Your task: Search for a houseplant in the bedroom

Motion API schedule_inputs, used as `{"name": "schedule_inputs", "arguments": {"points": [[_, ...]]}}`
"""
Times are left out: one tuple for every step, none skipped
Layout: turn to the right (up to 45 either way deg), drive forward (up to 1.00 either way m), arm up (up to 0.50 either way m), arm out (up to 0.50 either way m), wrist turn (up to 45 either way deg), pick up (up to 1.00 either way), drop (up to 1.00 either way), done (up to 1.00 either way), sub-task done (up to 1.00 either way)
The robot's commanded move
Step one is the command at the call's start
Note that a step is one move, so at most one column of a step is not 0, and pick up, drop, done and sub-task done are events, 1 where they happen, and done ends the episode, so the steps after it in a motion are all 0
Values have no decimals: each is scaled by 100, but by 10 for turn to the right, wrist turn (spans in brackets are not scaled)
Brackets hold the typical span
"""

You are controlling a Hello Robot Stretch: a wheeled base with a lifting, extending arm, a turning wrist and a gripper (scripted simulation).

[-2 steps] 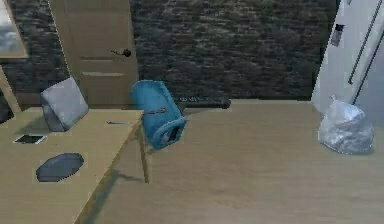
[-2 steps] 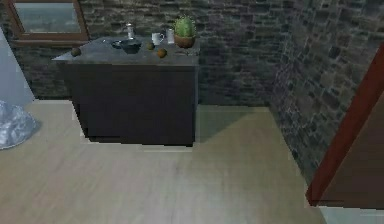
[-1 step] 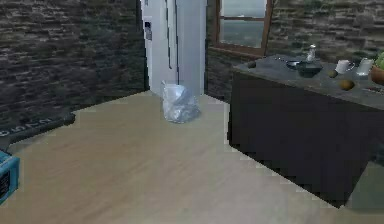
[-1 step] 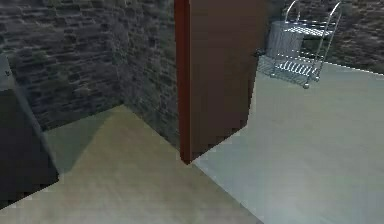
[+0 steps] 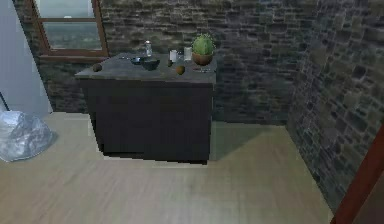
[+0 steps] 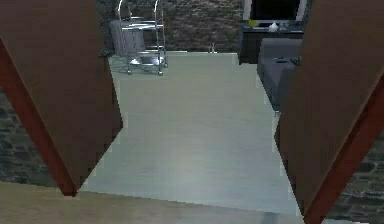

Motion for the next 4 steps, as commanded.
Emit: {"name": "schedule_inputs", "arguments": {"points": [[0,10,0,0,0,0,0,0,0],[-450,0,0,0,0,0,0,0,0],[-390,0,0,0,0,0,0,0,0],[0,100,0,0,0,0,0,0,0]]}}
